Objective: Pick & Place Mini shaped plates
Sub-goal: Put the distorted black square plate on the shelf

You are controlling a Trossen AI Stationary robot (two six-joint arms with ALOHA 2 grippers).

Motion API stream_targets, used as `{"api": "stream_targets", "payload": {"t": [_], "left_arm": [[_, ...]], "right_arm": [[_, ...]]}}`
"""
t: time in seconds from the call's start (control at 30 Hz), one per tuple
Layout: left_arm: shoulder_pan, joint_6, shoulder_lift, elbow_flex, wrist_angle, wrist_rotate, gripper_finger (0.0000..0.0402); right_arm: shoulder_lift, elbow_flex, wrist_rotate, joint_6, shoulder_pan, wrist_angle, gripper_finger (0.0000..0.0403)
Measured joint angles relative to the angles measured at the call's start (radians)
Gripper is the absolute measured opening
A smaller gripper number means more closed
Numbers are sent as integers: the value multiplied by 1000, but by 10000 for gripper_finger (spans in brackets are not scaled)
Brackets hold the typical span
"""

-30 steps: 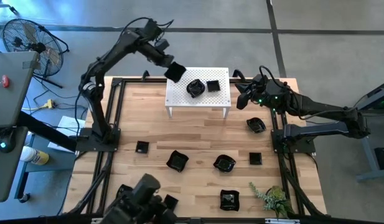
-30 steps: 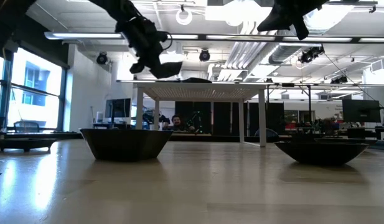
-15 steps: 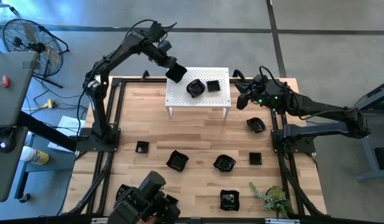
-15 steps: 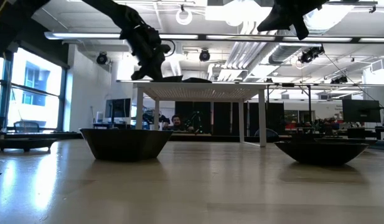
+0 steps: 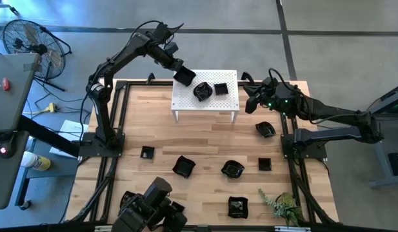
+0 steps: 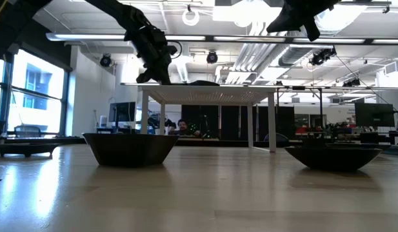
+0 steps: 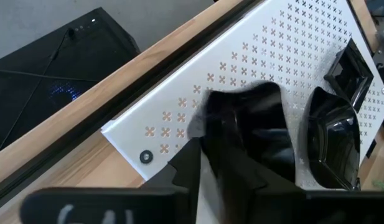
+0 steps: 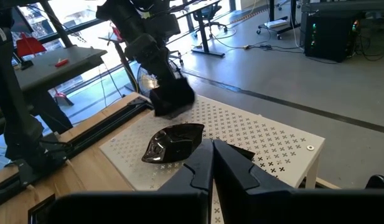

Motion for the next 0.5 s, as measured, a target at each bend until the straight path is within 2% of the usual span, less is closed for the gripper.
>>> {"api": "stream_targets", "payload": {"t": [0.17, 0.5], "left_arm": [[0, 0, 0, 0, 5, 1, 69], [0, 34, 0, 0, 17, 17, 71]], "right_arm": [[0, 0, 0, 0, 0, 0, 2], [0, 0, 0, 0, 0, 0, 3]]}}
